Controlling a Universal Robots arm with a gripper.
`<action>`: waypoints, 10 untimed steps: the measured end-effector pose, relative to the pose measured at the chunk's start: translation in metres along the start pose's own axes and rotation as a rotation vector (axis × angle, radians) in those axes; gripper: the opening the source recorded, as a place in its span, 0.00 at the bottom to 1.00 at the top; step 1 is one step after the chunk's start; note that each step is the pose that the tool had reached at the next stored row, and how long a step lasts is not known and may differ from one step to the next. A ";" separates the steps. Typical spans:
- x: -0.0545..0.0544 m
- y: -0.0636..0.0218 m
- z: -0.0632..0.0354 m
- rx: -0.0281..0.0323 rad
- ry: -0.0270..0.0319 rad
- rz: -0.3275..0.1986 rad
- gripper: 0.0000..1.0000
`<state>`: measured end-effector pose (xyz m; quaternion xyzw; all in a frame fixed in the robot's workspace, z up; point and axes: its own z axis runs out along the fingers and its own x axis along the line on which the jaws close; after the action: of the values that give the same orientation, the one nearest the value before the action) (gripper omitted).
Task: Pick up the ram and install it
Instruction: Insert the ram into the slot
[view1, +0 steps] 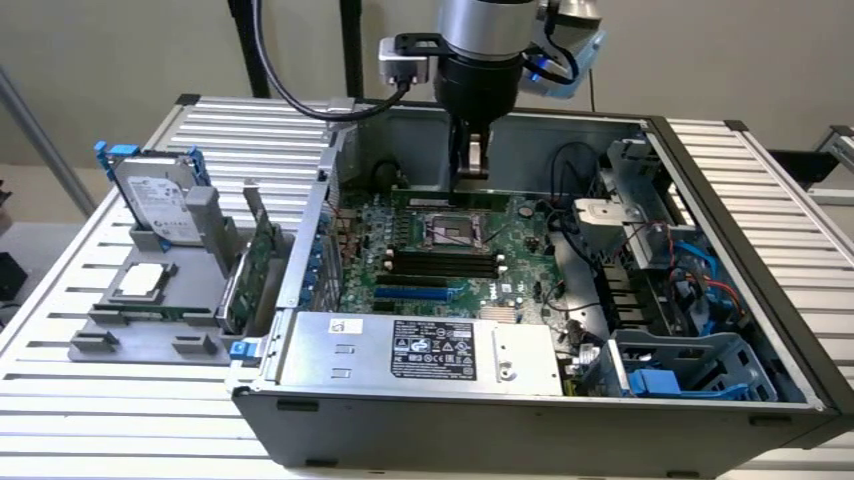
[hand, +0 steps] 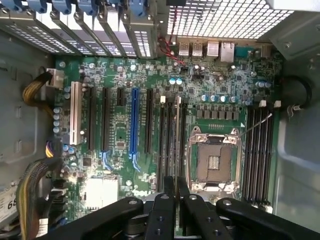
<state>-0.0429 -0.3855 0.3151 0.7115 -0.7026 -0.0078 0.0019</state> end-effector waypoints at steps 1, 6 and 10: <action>-0.001 -0.0003 0.0019 0.0001 -0.0002 0.001 0.00; -0.001 -0.0007 0.0109 0.0002 -0.0004 0.022 0.00; -0.001 -0.0008 0.0181 0.0003 -0.0005 0.036 0.00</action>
<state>-0.0424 -0.3844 0.2970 0.6986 -0.7155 -0.0078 0.0018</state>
